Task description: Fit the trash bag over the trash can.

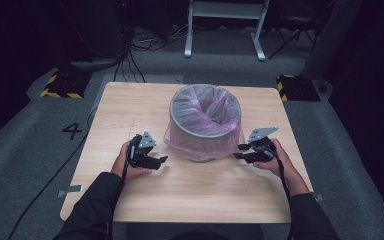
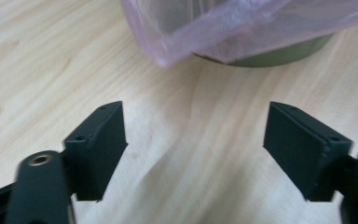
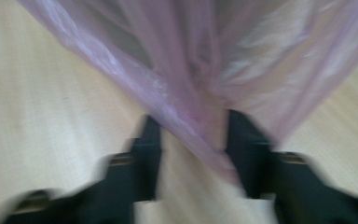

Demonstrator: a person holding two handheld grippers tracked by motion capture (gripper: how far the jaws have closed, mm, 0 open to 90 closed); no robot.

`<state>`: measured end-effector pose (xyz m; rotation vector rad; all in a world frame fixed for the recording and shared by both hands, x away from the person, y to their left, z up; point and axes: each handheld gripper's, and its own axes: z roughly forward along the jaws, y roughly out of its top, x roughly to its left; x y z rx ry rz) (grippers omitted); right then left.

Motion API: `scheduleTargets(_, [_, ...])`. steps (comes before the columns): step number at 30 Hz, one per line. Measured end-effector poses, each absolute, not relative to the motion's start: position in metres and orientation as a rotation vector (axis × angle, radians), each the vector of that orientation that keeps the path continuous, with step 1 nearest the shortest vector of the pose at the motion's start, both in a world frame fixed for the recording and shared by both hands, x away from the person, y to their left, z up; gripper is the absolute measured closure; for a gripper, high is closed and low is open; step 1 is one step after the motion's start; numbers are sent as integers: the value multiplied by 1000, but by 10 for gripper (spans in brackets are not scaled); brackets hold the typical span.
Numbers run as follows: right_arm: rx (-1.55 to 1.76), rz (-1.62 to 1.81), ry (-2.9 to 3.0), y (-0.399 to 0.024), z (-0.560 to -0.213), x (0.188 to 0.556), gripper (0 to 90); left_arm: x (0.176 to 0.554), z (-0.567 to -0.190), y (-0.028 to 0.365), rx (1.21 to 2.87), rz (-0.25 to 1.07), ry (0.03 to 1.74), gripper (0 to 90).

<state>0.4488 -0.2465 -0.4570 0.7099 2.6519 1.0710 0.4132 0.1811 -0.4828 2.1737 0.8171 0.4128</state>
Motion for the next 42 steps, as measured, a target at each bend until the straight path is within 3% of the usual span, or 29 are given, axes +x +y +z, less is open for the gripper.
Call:
scheduleTargets(3, [718,1158,2631,-257,-455,438,310,402,-484,183,2198,424,825,182])
scheduleTargets(6, [717,1274,2566,-271,-446,423,217,391,-487,185,2208,405,830,175])
scheduleTargets(16, [727,1339,2383,-285,-411,393,213,376,-495,195,2243,411,865,167])
scheduleTargets(30, [740,1400,2216,-274,-359,404,225,379,-502,204,2212,380,906,163])
scheduleTargets(42, [620,1362,2221,-238,-319,415,192,379,-504,206,2197,373,914,154])
